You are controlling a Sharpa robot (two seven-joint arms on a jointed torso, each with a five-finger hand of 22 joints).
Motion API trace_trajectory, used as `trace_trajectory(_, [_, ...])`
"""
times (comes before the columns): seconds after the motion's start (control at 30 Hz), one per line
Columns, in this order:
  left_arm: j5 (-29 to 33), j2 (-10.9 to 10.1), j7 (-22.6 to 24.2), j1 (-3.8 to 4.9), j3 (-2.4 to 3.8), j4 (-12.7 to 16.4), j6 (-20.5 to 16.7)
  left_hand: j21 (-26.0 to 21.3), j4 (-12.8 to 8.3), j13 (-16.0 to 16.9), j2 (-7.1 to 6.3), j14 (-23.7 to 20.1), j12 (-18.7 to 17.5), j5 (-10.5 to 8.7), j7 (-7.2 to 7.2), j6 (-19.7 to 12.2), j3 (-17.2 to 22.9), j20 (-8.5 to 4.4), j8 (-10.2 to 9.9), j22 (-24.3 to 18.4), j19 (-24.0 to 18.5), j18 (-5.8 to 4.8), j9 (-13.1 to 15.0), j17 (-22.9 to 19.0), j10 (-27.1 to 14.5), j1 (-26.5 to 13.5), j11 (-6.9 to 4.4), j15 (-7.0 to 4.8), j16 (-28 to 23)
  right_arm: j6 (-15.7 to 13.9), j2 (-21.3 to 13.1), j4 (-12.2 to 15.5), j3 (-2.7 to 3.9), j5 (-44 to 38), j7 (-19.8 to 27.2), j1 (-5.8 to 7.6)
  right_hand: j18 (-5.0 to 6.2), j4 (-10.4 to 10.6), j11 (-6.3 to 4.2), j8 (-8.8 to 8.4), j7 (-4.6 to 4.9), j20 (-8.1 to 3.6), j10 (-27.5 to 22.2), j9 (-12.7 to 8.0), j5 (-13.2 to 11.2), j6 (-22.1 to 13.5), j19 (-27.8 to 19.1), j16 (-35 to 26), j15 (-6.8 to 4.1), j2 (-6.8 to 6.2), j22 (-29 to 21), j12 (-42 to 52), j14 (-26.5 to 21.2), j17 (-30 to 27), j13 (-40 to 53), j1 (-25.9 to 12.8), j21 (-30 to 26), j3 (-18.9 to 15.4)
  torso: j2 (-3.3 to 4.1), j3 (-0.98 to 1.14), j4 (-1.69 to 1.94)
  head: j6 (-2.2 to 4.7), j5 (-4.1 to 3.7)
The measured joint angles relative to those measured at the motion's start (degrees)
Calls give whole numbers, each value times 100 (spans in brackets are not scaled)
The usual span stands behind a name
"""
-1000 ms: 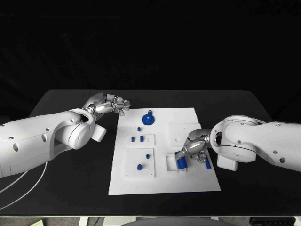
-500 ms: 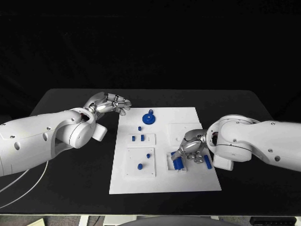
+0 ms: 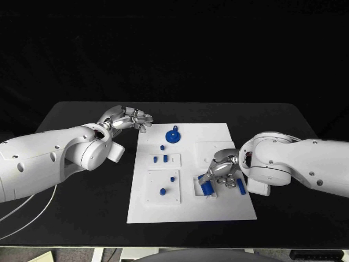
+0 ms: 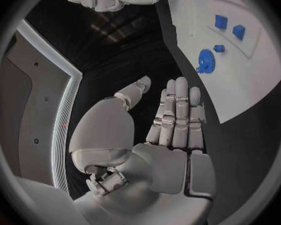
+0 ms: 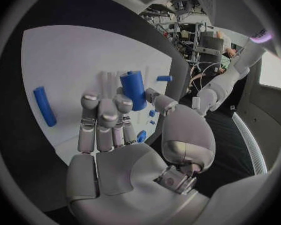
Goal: Assemble the parts on the task board
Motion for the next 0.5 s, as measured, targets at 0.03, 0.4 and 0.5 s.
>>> trace_trajectory(0.03, [0,0,-1,0,0,0,2,0,0,0,0,0,0,0,0,0,0,0,0,0,0,0,0,0,0,0,0,0,0,5,3,0,0,-12,0,-2,-1,0,0,-1,0,0,0,0,0,0,0,0,0,0,0,0,0,0,0,0,0,0,0,0,0,-2,0])
trace_trajectory(0.4, [0,2,-18,0,0,-1,22,0,0,-1,0,0,0,0,0,0,0,0,0,5,0,0,1,5,0,0,0,0,0,27,34,-12,0,-101,-2,-40,29,76,-1,-1,-29,0,20,9,-56,48,0,-22,2,-151,0,-14,0,7,6,-151,0,-57,0,1,2,-35,5])
trace_trajectory(0.5, [0,1,-20,0,0,-1,25,0,0,-1,0,0,0,0,0,0,0,0,0,4,0,-1,-4,5,0,0,0,0,0,28,38,-23,0,-119,-2,-51,34,171,-16,1,3,2,5,14,-66,161,-2,-22,4,-226,0,-23,-2,16,13,-226,0,-89,0,1,2,-40,10])
